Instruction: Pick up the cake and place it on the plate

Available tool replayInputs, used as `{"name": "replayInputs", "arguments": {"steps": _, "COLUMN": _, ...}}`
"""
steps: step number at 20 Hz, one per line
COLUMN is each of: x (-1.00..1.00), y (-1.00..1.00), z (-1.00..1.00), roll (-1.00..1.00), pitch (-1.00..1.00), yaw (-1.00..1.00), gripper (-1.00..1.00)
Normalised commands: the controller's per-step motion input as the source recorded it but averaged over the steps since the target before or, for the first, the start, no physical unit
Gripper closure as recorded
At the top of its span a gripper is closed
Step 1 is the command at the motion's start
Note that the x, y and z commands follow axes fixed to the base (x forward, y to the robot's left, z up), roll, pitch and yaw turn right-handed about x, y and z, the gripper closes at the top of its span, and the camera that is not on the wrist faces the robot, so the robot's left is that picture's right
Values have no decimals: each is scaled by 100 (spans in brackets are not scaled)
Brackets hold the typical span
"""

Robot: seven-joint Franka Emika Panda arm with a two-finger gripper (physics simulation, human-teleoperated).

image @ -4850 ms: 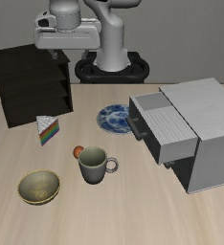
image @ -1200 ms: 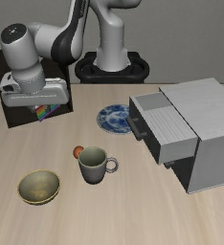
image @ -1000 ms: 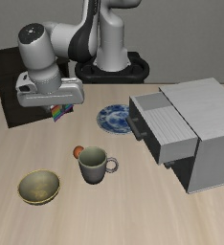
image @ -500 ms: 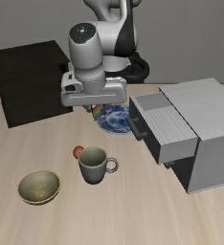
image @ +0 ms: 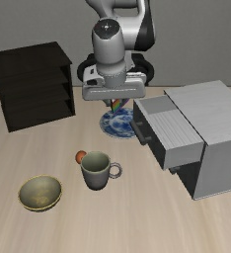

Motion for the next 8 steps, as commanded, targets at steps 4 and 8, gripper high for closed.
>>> {"name": "replayInputs", "arguments": {"steps": 4, "x": 0, "y": 0, "z": 0, "roll": 0, "pitch": 0, "yaw": 0, "gripper": -100}}
{"name": "replayInputs", "arguments": {"steps": 8, "x": 0, "y": 0, "z": 0, "roll": 0, "pitch": 0, "yaw": 0, "gripper": -100}}
